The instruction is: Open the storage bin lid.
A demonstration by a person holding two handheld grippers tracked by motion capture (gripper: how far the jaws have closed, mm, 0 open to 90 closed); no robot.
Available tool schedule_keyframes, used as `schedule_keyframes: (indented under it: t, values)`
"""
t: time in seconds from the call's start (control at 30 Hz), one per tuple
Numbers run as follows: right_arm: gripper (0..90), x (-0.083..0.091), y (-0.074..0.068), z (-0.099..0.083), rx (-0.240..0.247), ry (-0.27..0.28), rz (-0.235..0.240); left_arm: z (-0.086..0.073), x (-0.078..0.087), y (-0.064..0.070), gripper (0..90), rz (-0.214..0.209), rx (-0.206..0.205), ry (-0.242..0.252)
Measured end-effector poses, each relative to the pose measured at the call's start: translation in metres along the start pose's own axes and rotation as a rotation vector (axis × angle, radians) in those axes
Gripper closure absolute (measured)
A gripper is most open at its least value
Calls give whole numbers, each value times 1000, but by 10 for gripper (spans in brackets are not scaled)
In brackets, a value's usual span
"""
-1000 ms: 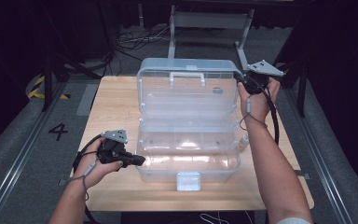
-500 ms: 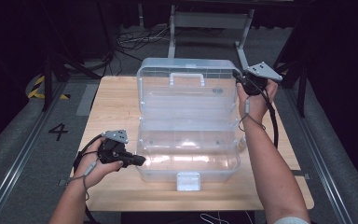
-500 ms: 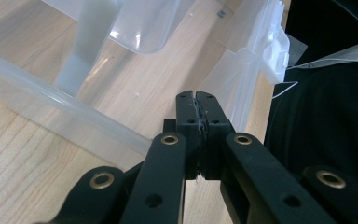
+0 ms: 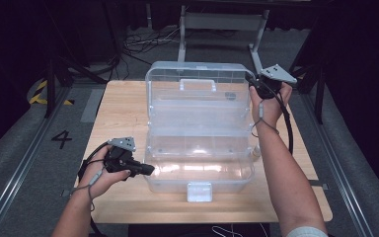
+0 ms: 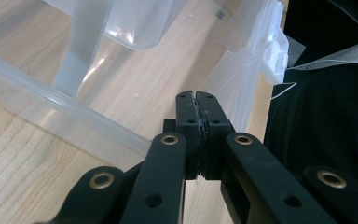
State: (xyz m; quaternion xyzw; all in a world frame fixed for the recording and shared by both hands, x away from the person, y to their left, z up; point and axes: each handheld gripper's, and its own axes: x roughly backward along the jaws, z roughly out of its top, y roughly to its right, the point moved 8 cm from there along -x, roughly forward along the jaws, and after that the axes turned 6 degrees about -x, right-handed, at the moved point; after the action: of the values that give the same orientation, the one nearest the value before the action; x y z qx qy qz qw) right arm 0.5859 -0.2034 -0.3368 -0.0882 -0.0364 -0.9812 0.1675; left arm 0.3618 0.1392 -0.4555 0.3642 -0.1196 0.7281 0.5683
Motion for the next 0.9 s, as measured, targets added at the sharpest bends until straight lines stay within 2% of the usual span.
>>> schedule_keyframes:
  t: [0.27,0.37,0.9]
  values:
    - [814,-8,2,-2,-1,-4,0,0,-1,0,887,4,1,-4]
    - [816,-13,3,-4,34,-5,7,0,-1,0,886,-1,1,-1]
    - [826,-32,8,-12,22,-42,18,0,-2,-1,888,-8,5,-1]
